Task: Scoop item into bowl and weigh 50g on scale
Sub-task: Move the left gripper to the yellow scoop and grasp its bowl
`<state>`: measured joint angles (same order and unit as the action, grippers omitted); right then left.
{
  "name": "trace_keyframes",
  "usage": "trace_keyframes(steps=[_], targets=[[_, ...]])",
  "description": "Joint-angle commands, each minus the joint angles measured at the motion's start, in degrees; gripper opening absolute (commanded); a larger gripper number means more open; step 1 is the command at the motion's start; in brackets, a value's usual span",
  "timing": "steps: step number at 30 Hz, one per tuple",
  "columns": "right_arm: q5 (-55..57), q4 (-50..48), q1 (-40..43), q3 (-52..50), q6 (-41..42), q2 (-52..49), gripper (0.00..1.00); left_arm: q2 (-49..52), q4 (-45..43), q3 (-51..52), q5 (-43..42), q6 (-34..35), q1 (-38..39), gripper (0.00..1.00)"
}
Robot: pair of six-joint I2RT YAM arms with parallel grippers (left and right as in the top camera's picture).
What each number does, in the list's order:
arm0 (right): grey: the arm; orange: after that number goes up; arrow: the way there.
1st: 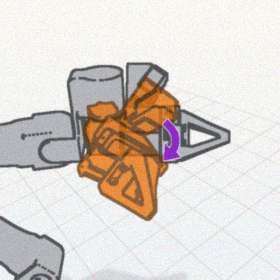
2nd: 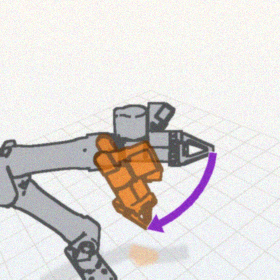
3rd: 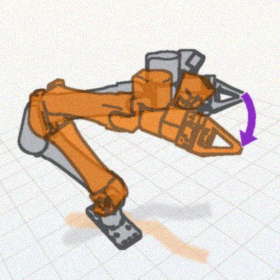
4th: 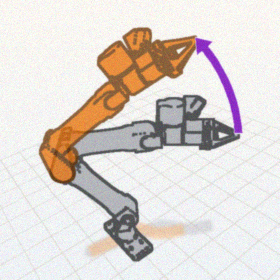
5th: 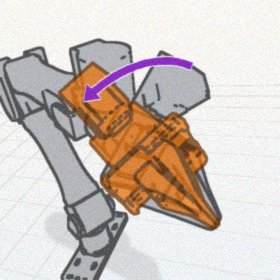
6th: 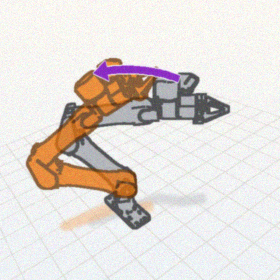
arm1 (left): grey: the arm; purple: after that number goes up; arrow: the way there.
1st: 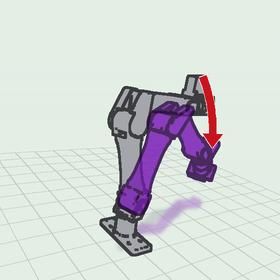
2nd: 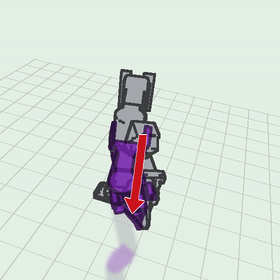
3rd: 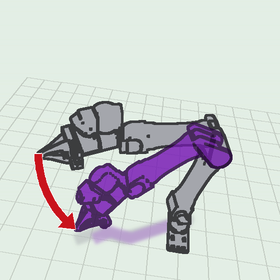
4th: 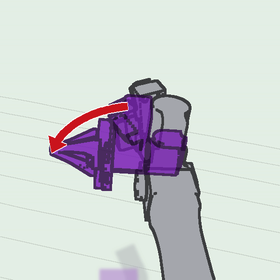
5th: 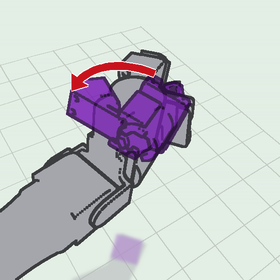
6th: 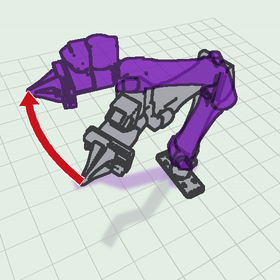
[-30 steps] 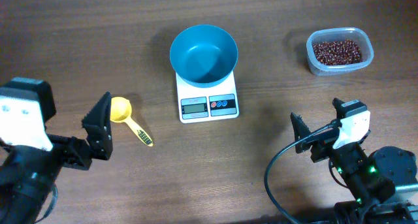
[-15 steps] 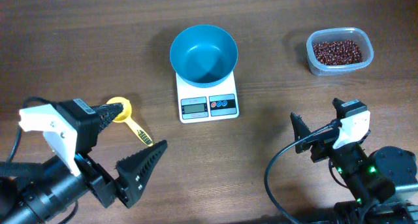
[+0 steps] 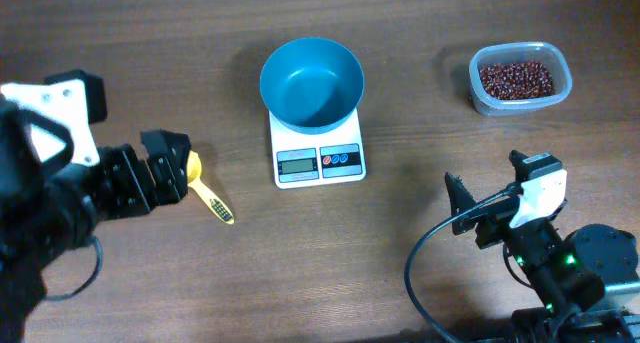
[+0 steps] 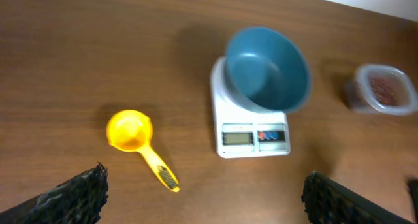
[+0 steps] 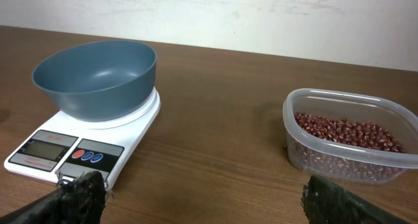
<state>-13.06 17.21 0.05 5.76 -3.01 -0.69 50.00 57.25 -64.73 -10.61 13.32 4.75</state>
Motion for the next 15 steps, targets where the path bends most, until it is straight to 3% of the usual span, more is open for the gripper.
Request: trace_keyframes(steps=[1, 3, 12, 15], targets=[[0.24, 0.11, -0.42, -0.35, 0.02, 0.44, 0.99, 5.33, 1.84, -2.64, 6.62, 8.57, 0.17, 0.99], [0.24, 0.11, -0.42, -0.35, 0.02, 0.44, 0.99, 8.04, 2.82, -2.64, 6.62, 11.26, 0.17, 0.99], [0.24, 0.11, -0.42, -0.35, 0.02, 0.44, 0.99, 13.64, 7.04, -2.64, 2.95, 11.45, 0.2, 0.99], [0.24, 0.11, -0.42, -0.35, 0.02, 0.44, 0.99, 13.64, 9.11, -2.6, 7.23, 11.1, 0.2, 0.99]])
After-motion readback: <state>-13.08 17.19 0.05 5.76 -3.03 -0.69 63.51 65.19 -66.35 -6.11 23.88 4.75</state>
